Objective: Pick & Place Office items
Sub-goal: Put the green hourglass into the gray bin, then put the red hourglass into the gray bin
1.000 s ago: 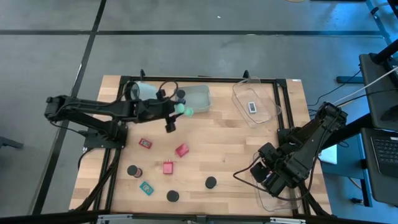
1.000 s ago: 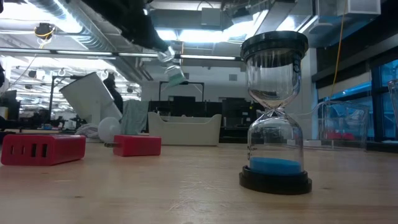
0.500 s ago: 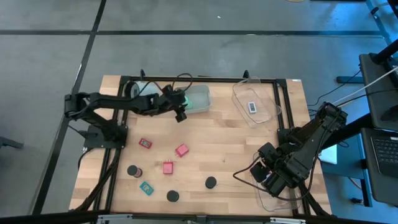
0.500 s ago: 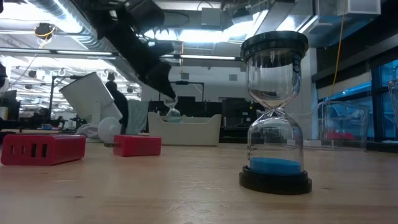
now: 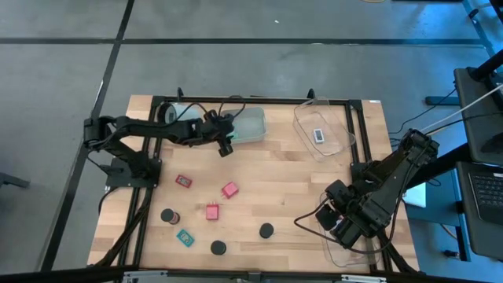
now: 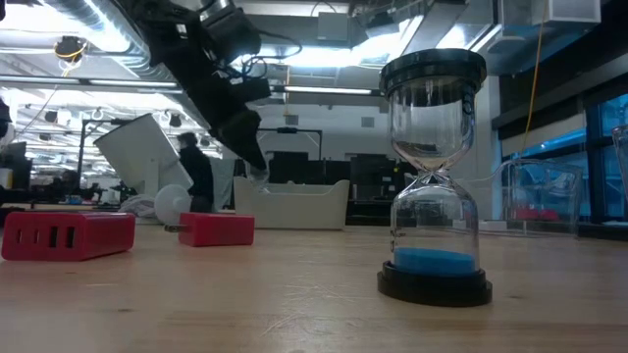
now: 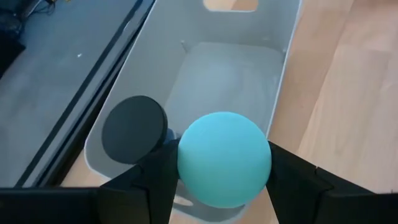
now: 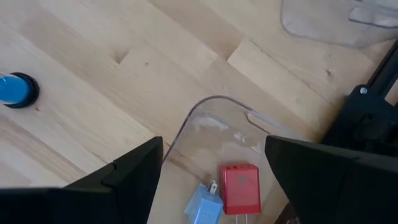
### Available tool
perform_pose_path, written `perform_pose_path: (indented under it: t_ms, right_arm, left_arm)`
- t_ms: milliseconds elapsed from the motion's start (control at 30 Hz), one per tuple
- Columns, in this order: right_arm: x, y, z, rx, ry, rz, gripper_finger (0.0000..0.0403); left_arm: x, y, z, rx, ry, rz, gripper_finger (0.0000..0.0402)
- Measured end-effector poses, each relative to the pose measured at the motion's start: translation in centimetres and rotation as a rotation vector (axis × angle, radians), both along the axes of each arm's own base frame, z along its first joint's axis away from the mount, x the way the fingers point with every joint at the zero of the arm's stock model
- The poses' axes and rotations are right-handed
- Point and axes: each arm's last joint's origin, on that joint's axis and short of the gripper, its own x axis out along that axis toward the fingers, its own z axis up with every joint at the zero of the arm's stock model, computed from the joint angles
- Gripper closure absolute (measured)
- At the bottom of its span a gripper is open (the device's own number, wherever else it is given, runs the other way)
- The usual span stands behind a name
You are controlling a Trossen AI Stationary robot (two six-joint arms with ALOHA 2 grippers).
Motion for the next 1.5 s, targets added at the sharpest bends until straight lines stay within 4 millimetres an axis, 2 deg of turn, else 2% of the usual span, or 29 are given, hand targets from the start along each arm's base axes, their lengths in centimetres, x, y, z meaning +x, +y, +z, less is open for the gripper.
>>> perform_pose_path:
  t_ms: [600,1100,1233,1367,1500]
  right_arm:
    - [0.0,0.0,0.0,-0.015,-0.006,0.022,0.0117]
    - [0.1,0.0,0.0,-0.012,-0.007,0.023,0.0117]
    - [0.1,0.0,0.0,-0.005,-0.003,0.022,0.0117]
    - [0.0,0.0,0.0,-0.004,0.0,0.022,0.0117]
    - [0.1,0.0,0.0,-0.004,-0.001,0.022,0.0117]
  left_arm:
    - [-0.4,-0.1,-0.3,-0.005,0.055,0.012,0.02]
    - [-0.3,0.0,-0.1,0.018,0.034,0.036,0.0147]
    - [-0.3,-0.2,1.1,0.032,-0.009,0.027,0.0128]
    - [-0.4,-0.7,3.8,0.044,-0.072,0.0,0.0118]
    - [-1.2,-2.4,6.4,-0.096,-0.135,-0.088,0.0117]
